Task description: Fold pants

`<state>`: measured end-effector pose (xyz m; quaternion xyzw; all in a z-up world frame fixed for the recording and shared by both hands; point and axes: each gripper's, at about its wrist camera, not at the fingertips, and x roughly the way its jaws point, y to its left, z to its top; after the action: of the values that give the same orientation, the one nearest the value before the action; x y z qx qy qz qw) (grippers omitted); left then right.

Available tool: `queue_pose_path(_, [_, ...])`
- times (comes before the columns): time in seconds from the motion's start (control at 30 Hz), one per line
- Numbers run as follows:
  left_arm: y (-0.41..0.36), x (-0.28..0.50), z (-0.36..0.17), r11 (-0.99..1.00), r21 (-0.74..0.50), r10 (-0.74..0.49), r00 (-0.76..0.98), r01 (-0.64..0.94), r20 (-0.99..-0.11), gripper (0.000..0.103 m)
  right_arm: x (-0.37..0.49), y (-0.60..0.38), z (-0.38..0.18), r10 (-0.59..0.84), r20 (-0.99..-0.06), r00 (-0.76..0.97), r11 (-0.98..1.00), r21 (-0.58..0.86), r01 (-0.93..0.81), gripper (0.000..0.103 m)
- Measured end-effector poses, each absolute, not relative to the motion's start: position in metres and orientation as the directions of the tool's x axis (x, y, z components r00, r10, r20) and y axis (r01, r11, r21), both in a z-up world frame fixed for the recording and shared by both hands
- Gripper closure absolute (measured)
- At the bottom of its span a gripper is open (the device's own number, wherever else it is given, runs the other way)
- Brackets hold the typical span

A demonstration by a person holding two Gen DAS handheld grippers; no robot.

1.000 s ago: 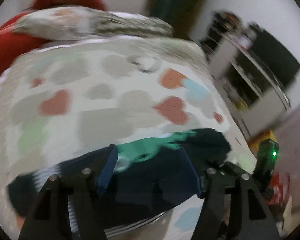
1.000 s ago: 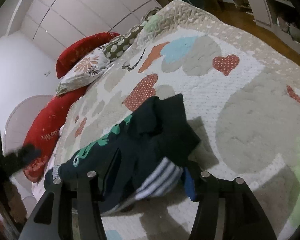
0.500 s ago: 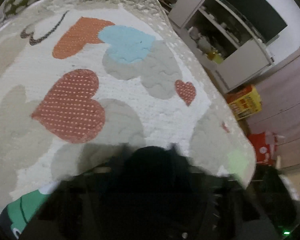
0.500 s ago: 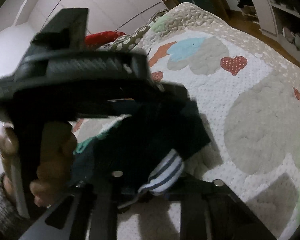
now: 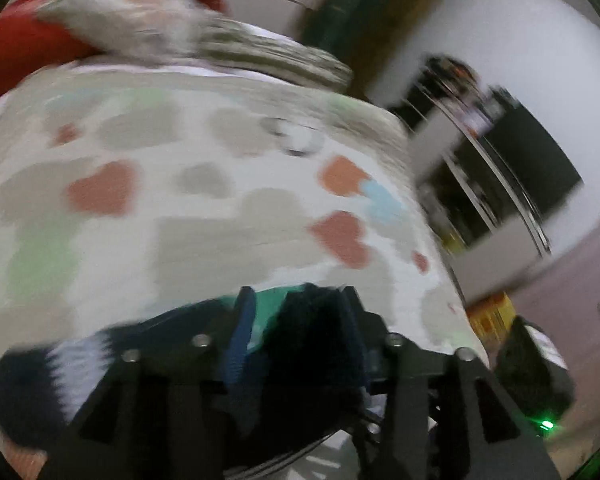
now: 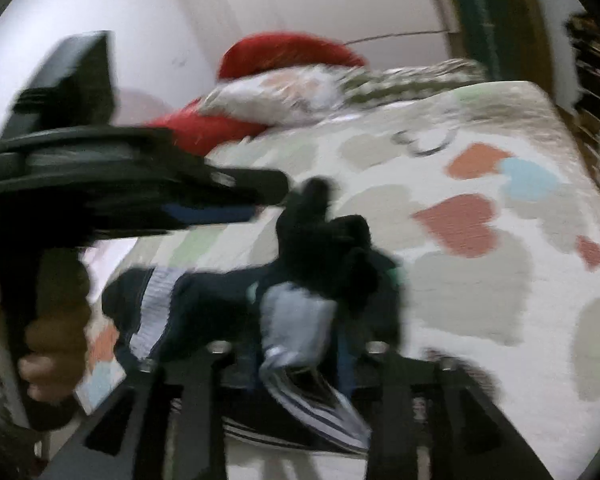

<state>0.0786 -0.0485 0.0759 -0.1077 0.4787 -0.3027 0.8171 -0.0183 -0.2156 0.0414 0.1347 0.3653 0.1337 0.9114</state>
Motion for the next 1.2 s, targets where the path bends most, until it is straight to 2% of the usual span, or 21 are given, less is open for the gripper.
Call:
queue_pose_path(0.03, [-0.027,0.077,0.073,0.806,-0.477,-0.587,0.376,0.350,-0.717,0.058,-0.013,-0.204,0.034,0.357,-0.646,0.674,0.926,0.340,-0.165,0.055])
queue_pose_path(0.13, [0.022,0.068,0.064,0.830,-0.496,-0.557,0.414,0.254,-0.720,0.056,-0.002,-0.169,0.008,0.371,-0.724,0.581,0.928,0.306,-0.210,0.055])
queue_pose_path(0.2, [0.042,0.060,0.063,0.839,-0.496,-0.540,0.437,0.222,-0.719,0.056,-0.007,-0.158,0.008,0.339,-0.742,0.578,0.940,0.250,-0.230,0.055])
queue_pose_path(0.3, [0.048,0.049,0.062,0.848,-0.480,-0.526,0.466,0.224,-0.711,0.056,-0.025,-0.180,0.039,0.432,-0.664,0.610,0.899,0.368,-0.236,0.055])
queue_pose_path(0.4, [0.046,0.045,0.055,0.858,-0.463,-0.510,0.477,0.223,-0.716,0.056,-0.028,-0.202,0.069,0.407,-0.619,0.672,0.900,0.399,-0.177,0.055])
queue_pose_path(0.43, [0.045,0.045,0.050,0.861,-0.460,-0.504,0.475,0.215,-0.721,0.056,-0.025,-0.202,0.073,0.399,-0.623,0.672,0.902,0.400,-0.164,0.058])
queue_pose_path(0.47, [0.046,0.046,0.045,0.865,-0.460,-0.498,0.466,0.202,-0.731,0.056,-0.019,-0.202,0.075,0.387,-0.638,0.666,0.906,0.396,-0.147,0.067])
queue_pose_path(0.53, [0.048,0.051,0.027,0.869,-0.471,-0.486,0.439,0.153,-0.756,0.056,0.002,-0.196,0.067,0.375,-0.672,0.638,0.913,0.388,-0.128,0.074])
queue_pose_path(0.7, [0.058,0.057,-0.014,0.859,-0.505,-0.495,0.385,0.085,-0.779,0.057,0.047,-0.176,0.014,0.352,-0.774,0.526,0.927,0.365,-0.082,0.074])
queue_pose_path(0.77, [0.057,0.054,-0.014,0.862,-0.497,-0.495,0.388,0.103,-0.777,0.057,0.053,-0.172,-0.006,0.351,-0.796,0.493,0.928,0.367,-0.067,0.074])
queue_pose_path(0.97, [0.082,0.029,0.027,0.829,-0.540,-0.540,0.458,0.146,-0.706,0.056,0.044,-0.176,0.006,0.351,-0.788,0.505,0.928,0.366,-0.074,0.075])
queue_pose_path(1.1, [0.122,0.000,0.045,0.858,-0.507,-0.457,0.575,0.084,-0.679,0.048,0.041,-0.172,0.040,0.347,-0.775,0.528,0.932,0.349,-0.099,0.074])
queue_pose_path(1.2, [0.145,-0.007,0.030,0.856,-0.517,-0.427,0.578,0.009,-0.696,0.048,0.044,-0.151,0.056,0.388,-0.780,0.490,0.920,0.359,-0.156,0.061])
